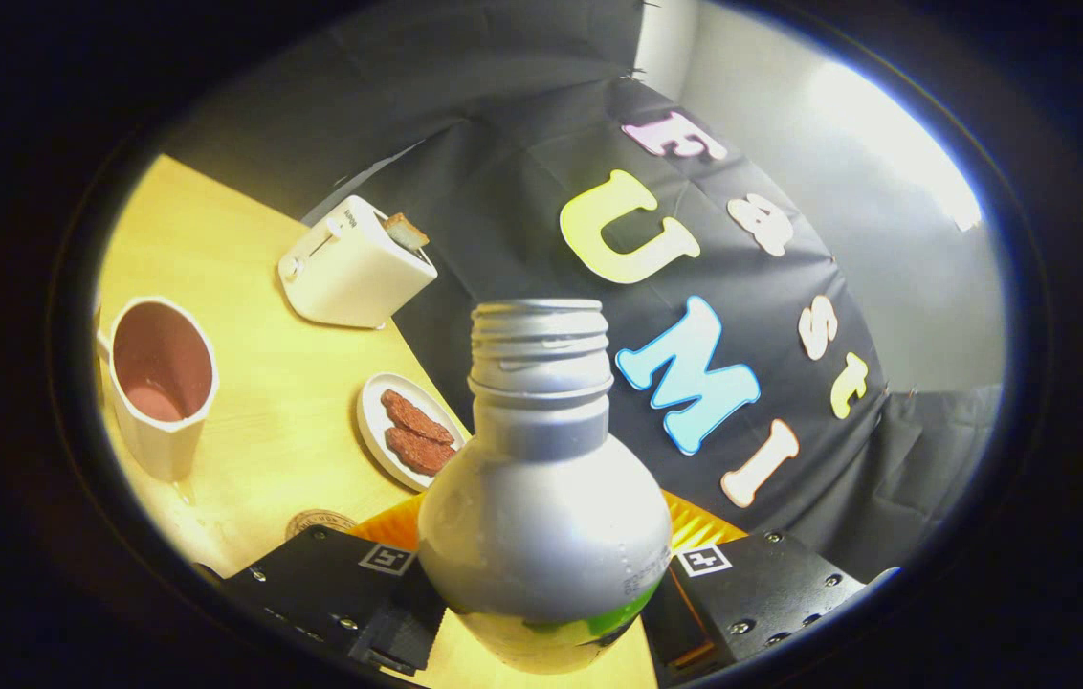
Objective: Take the bottle from table, then pour the juice into the cup, finally place the bottle on the coaster
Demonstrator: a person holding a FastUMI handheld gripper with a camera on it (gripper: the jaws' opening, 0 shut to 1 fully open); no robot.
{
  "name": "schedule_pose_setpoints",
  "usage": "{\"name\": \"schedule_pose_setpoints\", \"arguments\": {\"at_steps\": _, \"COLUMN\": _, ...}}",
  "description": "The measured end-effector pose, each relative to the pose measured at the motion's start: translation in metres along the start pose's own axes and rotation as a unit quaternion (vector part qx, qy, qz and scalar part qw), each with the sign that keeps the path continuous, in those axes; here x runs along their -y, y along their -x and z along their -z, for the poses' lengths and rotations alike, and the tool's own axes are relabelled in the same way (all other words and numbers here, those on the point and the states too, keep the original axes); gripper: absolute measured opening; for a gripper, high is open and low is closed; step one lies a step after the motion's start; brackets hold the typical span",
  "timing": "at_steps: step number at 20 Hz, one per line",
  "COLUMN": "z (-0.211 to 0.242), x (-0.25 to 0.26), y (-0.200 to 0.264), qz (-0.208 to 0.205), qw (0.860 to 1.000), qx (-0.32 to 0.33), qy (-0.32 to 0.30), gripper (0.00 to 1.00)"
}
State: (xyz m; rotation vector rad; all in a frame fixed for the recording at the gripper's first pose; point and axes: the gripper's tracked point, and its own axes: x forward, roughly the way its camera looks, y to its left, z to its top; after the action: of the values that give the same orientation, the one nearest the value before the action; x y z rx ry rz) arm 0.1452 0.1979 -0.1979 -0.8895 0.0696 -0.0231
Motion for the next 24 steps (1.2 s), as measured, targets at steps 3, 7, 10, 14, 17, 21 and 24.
{"name": "schedule_pose_setpoints", "arguments": {"at_steps": 3, "z": -0.002, "x": -0.003, "y": 0.001, "qz": -0.013, "qw": 0.998, "qx": 0.001, "qy": -0.055, "gripper": 0.83}}
{"name": "schedule_pose_setpoints", "arguments": {"at_steps": 7, "z": -0.007, "x": -0.011, "y": 0.005, "qz": -0.044, "qw": 0.988, "qx": -0.003, "qy": -0.146, "gripper": 0.83}}
{"name": "schedule_pose_setpoints", "arguments": {"at_steps": 10, "z": -0.014, "x": -0.010, "y": 0.007, "qz": -0.053, "qw": 0.977, "qx": 0.000, "qy": -0.205, "gripper": 0.83}}
{"name": "schedule_pose_setpoints", "arguments": {"at_steps": 14, "z": -0.027, "x": -0.017, "y": 0.009, "qz": -0.095, "qw": 0.951, "qx": 0.004, "qy": -0.295, "gripper": 0.83}}
{"name": "schedule_pose_setpoints", "arguments": {"at_steps": 17, "z": -0.041, "x": -0.012, "y": 0.007, "qz": -0.115, "qw": 0.928, "qx": 0.009, "qy": -0.355, "gripper": 0.83}}
{"name": "schedule_pose_setpoints", "arguments": {"at_steps": 21, "z": -0.050, "x": -0.011, "y": -0.001, "qz": -0.131, "qw": 0.917, "qx": 0.012, "qy": -0.378, "gripper": 0.83}}
{"name": "schedule_pose_setpoints", "arguments": {"at_steps": 24, "z": -0.052, "x": -0.015, "y": -0.006, "qz": -0.126, "qw": 0.919, "qx": 0.021, "qy": -0.373, "gripper": 0.83}}
